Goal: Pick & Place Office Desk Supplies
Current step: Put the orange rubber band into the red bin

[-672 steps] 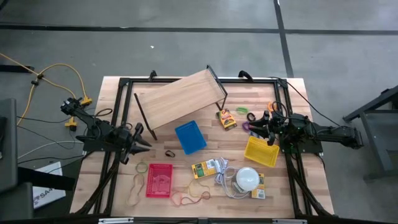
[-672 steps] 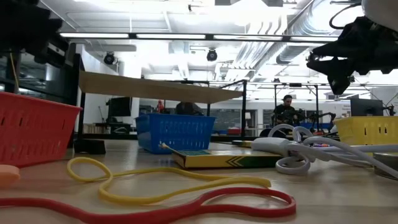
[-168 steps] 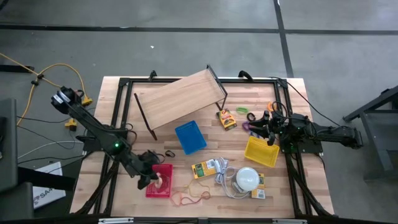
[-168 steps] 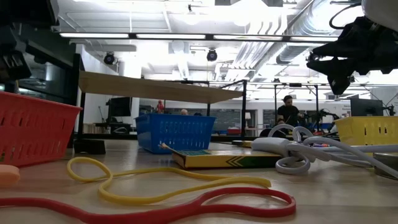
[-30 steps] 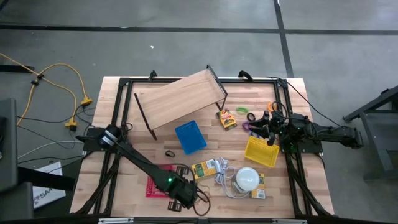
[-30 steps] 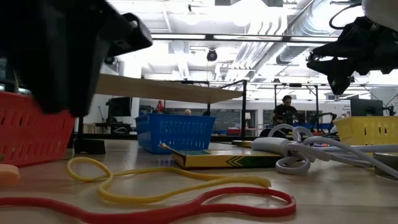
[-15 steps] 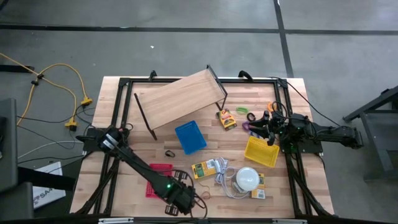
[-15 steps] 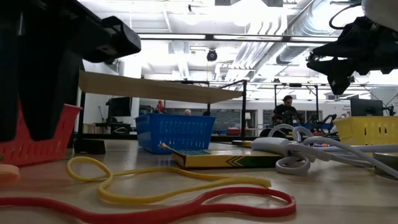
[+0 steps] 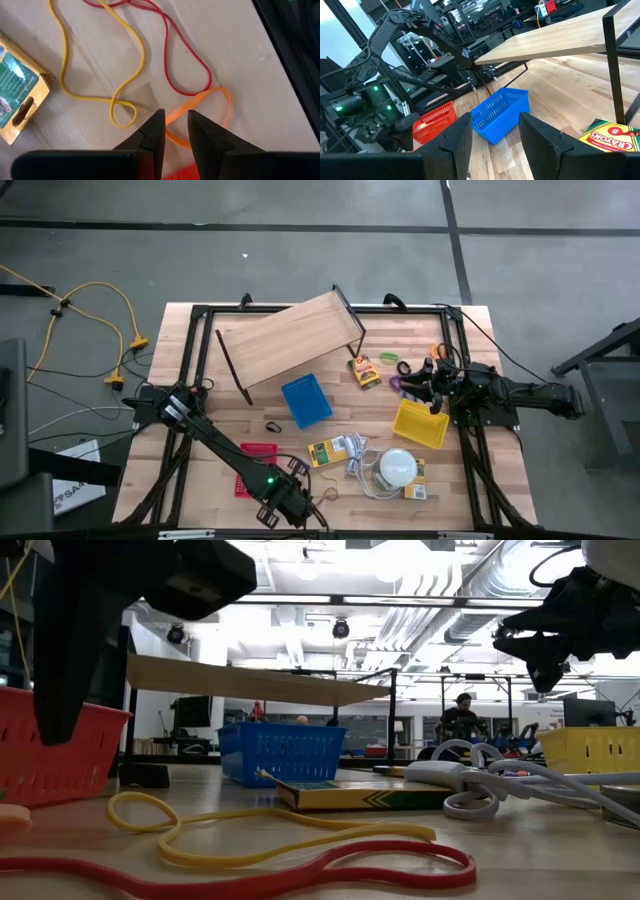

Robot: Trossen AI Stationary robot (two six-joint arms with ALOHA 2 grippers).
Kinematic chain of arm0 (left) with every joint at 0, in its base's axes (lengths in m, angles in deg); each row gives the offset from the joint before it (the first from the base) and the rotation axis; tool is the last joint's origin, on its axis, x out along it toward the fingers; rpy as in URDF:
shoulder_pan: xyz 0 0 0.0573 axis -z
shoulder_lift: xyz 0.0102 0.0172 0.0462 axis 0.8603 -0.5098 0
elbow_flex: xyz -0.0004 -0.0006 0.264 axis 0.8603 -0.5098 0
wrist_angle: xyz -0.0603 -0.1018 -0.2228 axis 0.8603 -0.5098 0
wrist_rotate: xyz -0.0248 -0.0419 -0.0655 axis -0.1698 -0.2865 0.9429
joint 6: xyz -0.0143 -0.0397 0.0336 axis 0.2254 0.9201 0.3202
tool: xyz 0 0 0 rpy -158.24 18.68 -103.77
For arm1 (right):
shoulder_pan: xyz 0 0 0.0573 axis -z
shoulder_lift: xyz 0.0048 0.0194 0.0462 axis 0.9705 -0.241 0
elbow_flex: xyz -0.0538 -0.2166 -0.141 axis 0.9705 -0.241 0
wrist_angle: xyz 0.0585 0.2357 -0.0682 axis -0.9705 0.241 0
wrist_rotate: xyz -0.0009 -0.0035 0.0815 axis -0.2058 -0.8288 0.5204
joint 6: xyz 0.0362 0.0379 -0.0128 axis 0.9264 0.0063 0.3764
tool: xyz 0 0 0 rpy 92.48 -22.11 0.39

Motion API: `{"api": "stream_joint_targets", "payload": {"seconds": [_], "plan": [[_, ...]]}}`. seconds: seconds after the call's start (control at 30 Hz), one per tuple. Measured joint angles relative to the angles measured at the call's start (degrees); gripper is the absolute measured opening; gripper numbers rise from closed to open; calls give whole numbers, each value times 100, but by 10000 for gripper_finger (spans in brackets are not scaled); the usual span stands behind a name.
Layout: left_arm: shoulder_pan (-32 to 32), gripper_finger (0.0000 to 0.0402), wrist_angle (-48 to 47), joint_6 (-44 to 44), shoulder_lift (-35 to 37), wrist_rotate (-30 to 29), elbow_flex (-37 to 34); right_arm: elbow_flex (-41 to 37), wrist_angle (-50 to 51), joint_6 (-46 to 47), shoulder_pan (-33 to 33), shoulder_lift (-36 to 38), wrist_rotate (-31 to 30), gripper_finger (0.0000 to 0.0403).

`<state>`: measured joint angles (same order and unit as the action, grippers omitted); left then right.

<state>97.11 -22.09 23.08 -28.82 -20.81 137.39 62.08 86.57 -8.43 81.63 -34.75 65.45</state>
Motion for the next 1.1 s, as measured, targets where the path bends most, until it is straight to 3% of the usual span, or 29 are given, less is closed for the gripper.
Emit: {"api": "stream_joint_targets", "payload": {"seconds": [0.63, 1.1], "plan": [[258, 76, 18, 31, -17, -476, 0, 0, 0, 0, 0, 0, 0, 150], [224, 76, 33, 18, -317, -383, 48, 0, -8, 0, 0, -4, 2, 150]]}}
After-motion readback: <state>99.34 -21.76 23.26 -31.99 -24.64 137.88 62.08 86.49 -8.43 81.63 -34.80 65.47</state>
